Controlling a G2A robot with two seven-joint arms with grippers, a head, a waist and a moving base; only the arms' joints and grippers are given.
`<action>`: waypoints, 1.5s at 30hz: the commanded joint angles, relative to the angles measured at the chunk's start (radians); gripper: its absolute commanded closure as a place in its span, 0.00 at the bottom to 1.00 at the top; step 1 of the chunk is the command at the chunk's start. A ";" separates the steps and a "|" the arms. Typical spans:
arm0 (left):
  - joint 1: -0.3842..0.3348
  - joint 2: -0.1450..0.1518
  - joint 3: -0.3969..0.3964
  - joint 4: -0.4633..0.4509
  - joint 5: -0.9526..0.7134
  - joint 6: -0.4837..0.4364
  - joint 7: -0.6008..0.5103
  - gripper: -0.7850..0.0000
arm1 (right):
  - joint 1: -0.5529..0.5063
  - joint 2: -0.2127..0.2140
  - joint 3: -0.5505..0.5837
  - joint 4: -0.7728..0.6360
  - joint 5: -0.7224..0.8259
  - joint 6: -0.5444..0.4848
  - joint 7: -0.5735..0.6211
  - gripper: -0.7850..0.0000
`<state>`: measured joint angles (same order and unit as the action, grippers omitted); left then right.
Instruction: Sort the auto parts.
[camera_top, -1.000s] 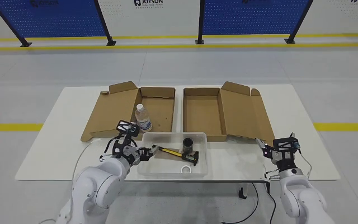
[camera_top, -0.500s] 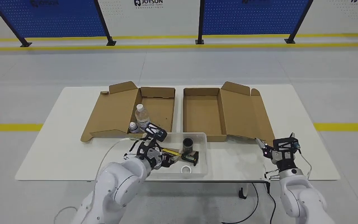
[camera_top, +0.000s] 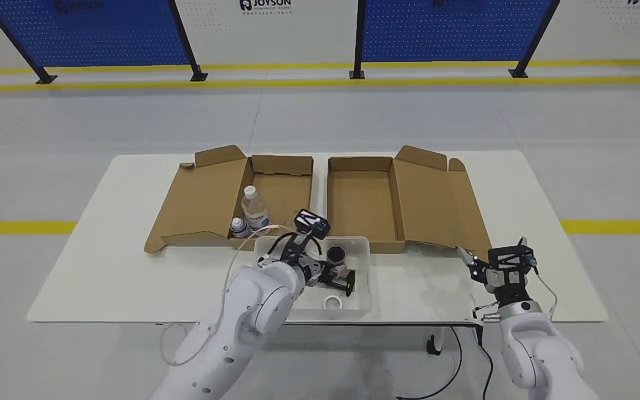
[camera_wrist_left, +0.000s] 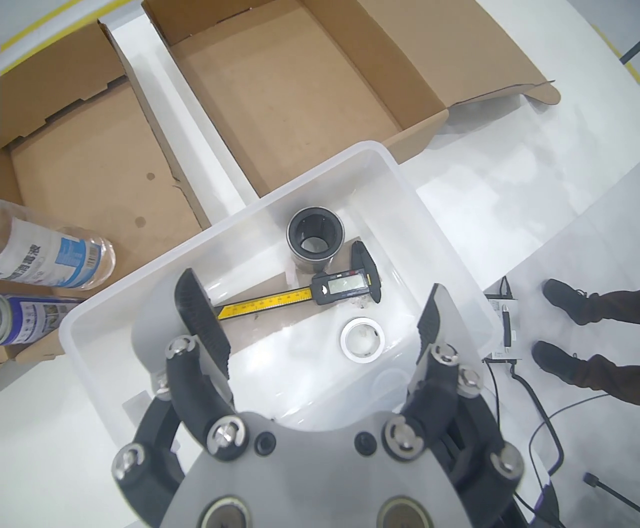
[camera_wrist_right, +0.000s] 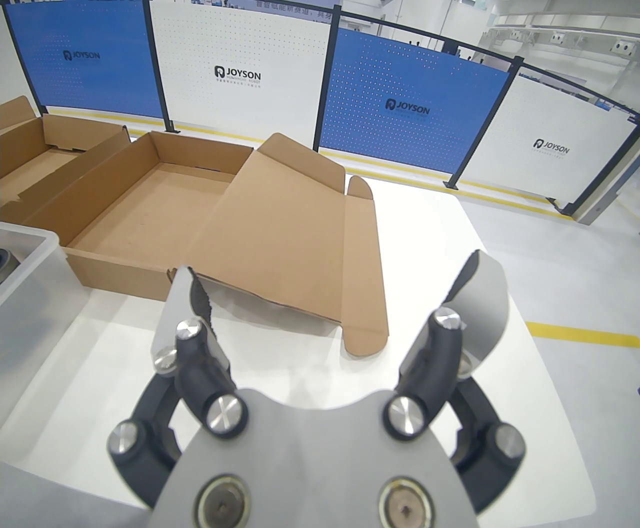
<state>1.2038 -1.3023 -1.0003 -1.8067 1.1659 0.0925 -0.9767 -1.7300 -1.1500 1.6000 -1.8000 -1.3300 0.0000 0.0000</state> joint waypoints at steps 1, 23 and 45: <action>-0.029 -0.008 0.019 0.040 -0.006 0.021 0.001 0.14 | 0.000 0.000 0.000 0.000 0.000 0.000 0.000 0.00; -0.166 -0.060 0.107 0.295 -0.024 0.123 0.031 0.51 | 0.000 0.000 0.000 0.000 0.000 0.000 0.000 0.00; -0.193 -0.085 0.124 0.379 -0.007 0.124 0.016 0.53 | 0.000 0.000 0.000 0.000 0.000 0.000 0.000 0.00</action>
<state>1.0079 -1.3880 -0.8726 -1.4255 1.1583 0.2176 -0.9573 -1.7300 -1.1500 1.6000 -1.8000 -1.3300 0.0000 0.0000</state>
